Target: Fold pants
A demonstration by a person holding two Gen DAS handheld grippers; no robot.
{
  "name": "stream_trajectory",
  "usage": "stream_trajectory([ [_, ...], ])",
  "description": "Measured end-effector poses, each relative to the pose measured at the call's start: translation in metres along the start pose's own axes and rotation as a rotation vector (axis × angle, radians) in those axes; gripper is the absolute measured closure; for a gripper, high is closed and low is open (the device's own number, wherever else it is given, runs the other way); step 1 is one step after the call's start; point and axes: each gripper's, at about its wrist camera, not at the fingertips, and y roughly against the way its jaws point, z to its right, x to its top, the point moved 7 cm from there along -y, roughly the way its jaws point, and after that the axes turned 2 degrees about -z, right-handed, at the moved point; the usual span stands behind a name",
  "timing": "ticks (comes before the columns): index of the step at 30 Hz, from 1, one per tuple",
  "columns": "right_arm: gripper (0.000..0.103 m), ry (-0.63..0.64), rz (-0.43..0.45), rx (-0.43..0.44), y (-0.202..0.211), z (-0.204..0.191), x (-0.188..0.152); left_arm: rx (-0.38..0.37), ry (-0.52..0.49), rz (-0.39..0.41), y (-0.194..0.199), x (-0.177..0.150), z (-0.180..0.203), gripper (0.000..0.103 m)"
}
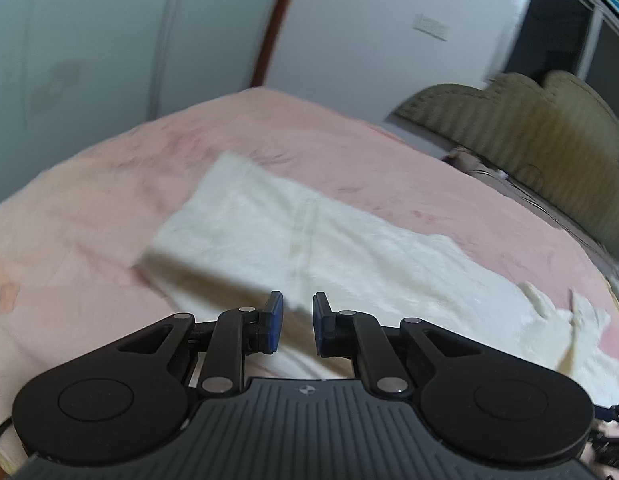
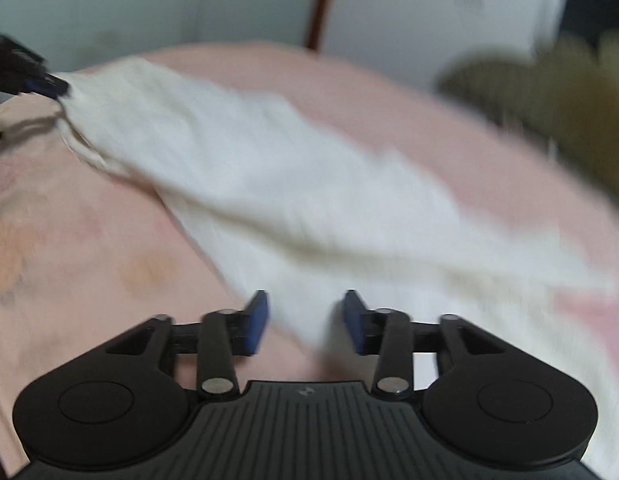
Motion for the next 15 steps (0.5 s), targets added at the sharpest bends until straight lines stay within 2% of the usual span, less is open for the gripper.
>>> stream_trajectory([
  [3,0.058,-0.181,0.051,-0.012,0.030,0.033,-0.016,-0.093,-0.054,0.006,0.008,-0.001,0.035,0.082],
  [5,0.058,-0.322,0.108,-0.044,0.054,0.066,-0.028,-0.147,-0.099,0.005,0.011,-0.005,0.062,0.077],
  [7,0.055,-0.495,0.166,-0.090,0.078,0.104,-0.046,-0.195,-0.141,-0.002,0.011,-0.012,0.089,0.066],
  [9,0.050,-0.680,0.229,-0.110,0.097,0.145,-0.071,-0.253,-0.174,-0.027,0.010,-0.021,0.117,0.062],
  [12,0.049,-0.956,0.281,-0.098,0.109,0.185,-0.117,-0.357,-0.255,-0.082,0.006,-0.043,0.161,0.054],
  [14,0.049,-1.113,0.298,-0.036,0.102,0.203,-0.144,-0.397,-0.338,-0.087,-0.003,-0.054,0.188,0.051],
  [15,0.052,-1.182,0.316,0.005,0.095,0.208,-0.153,-0.405,-0.374,-0.072,-0.010,-0.059,0.200,0.051],
])
